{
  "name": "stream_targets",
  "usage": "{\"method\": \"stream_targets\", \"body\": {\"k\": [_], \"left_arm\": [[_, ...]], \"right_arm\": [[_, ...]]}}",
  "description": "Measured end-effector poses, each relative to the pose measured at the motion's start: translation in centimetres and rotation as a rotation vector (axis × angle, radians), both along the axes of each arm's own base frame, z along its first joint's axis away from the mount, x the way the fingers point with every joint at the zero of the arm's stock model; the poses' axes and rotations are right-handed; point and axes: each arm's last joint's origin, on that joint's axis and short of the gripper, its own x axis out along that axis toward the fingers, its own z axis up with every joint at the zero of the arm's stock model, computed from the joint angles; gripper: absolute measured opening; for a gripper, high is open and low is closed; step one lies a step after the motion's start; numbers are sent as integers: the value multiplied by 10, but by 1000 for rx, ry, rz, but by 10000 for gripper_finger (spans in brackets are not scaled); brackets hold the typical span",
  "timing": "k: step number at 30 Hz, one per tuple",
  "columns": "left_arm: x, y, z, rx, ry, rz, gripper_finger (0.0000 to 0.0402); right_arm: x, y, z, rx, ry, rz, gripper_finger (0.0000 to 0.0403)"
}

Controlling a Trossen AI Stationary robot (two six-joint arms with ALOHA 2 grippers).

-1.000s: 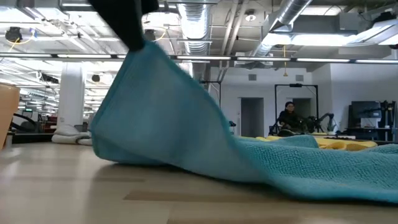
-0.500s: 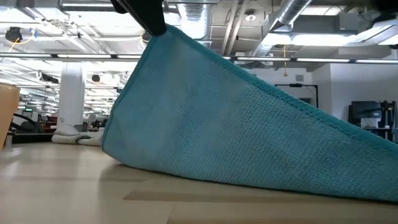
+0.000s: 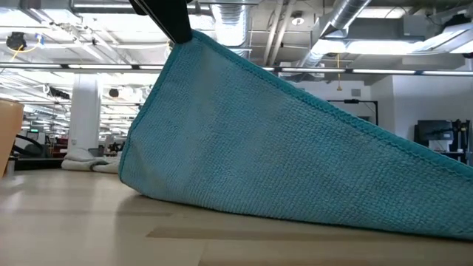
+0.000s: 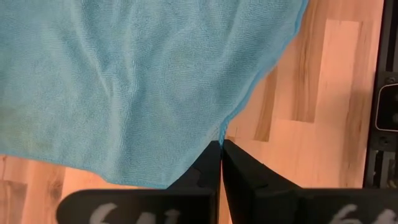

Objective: Fold microfiber towels
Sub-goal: Fold the blue microfiber towel

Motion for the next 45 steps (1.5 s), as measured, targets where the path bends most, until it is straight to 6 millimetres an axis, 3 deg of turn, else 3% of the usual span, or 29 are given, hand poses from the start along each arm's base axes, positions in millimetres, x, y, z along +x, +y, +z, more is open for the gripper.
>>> {"method": "stream_targets", "body": {"k": [10,36,45], "left_arm": [[0,0,0,3,4,0,0],[-1,1,-1,8,14,0,0],[-1,1,-1,9,13,0,0]], "right_arm": [[13,6,-24,-10,102,7,120],[12,-1,-27,-33,151,-91,120],[19,1,-49,-50,194,-102,120]]}}
